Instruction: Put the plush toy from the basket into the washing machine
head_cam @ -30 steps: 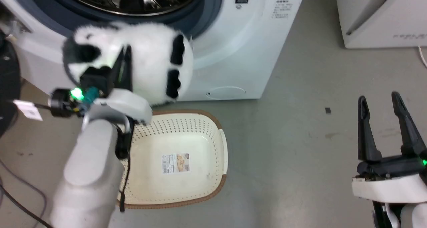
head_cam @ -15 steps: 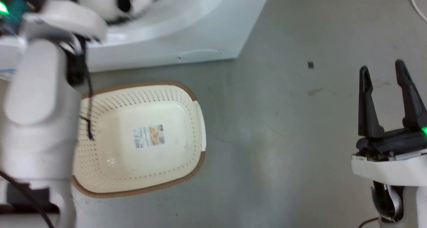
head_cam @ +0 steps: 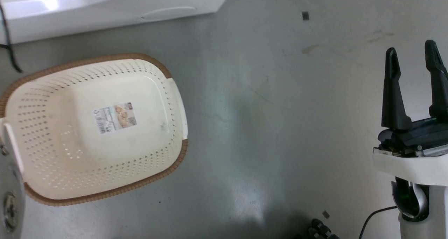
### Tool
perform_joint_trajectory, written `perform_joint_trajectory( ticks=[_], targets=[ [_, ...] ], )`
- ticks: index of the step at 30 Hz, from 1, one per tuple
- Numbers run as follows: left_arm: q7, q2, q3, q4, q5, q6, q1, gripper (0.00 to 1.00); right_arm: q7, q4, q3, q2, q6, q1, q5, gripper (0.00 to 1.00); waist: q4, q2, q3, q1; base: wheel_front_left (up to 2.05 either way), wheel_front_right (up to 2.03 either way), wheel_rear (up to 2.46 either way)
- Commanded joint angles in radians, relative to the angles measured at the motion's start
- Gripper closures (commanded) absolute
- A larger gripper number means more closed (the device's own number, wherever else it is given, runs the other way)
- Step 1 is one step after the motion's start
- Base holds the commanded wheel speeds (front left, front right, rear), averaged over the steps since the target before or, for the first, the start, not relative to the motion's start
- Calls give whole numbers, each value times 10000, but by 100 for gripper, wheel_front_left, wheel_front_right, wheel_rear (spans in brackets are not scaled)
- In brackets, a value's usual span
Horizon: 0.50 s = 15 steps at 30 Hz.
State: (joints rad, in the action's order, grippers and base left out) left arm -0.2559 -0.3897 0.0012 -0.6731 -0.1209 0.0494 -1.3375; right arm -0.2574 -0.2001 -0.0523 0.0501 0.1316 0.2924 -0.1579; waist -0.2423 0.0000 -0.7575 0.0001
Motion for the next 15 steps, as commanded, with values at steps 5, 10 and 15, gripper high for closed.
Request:
perform_joint_trajectory(
  ticks=[5, 10, 15],
  targets=[
    [-59, -177, 259, -54, 34, 108, -924, 100, -44, -93, -31, 1, -9, 309, -80, 0, -220, 0, -649, -1, 0, 0, 0],
    [-59, -228, 325, -299, 160, 190, -1012, 0, -44, -20, -54, 1, -9, 402, -82, 0, -175, 0, -704, -1, 0, 0, 0],
    [-59, -82, 329, -668, 149, 37, -513, 0, -44, 71, 65, 1, -9, 442, -30, 0, -50, 0, -377, -1, 0, 0, 0]
  ],
)
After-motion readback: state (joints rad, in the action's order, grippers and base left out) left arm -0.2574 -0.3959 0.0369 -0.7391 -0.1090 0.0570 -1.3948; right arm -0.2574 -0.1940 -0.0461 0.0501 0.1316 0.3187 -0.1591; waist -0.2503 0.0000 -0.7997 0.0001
